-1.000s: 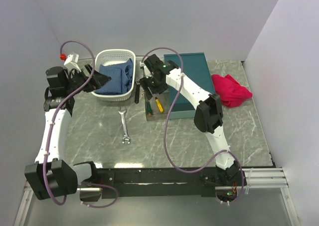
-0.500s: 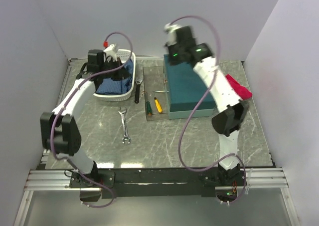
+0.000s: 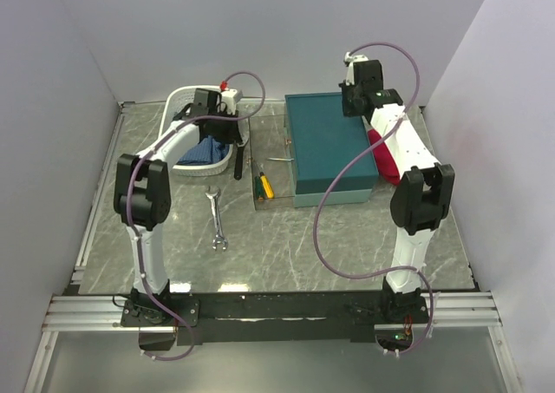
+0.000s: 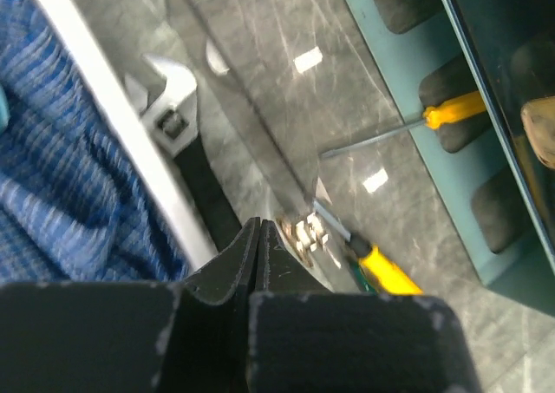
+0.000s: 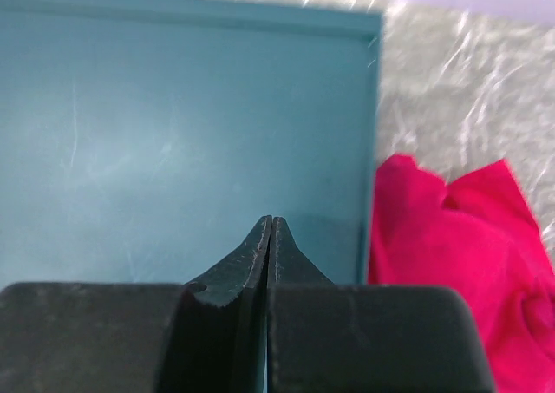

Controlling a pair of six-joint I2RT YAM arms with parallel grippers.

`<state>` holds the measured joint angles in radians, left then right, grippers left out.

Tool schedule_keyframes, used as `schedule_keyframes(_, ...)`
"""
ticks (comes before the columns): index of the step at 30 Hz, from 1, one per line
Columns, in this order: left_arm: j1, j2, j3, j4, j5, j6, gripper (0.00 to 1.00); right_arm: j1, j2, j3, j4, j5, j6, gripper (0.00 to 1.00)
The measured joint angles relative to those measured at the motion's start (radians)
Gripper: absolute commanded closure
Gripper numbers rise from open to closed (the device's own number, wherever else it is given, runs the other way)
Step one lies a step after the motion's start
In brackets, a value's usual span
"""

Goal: Sort the tools into containers

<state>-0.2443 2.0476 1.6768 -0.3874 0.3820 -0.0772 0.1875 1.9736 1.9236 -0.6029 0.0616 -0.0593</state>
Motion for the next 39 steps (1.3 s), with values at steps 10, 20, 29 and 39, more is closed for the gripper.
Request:
schedule_keyframes(10,-0.043,0.107,0.089,-0.002,-0.047,0.06,0.99,-0.036,0.0,-0.03,0.071,0.041,0.007,1.0)
schedule_keyframes(20,-0.1,0.169,0.124,-0.022,-0.071,0.101,0.99,-0.069,-0.008,-0.132,0.102,0.051,-0.008,1.0)
schedule_keyframes(29,-0.185,0.213,0.177,0.011,-0.062,0.099,0.99,-0.093,-0.016,-0.149,0.107,-0.043,-0.042,1.0)
schedule_keyframes(39,-0.208,0.242,0.222,0.04,0.024,0.036,0.99,-0.109,-0.064,-0.217,0.119,-0.116,-0.03,1.0)
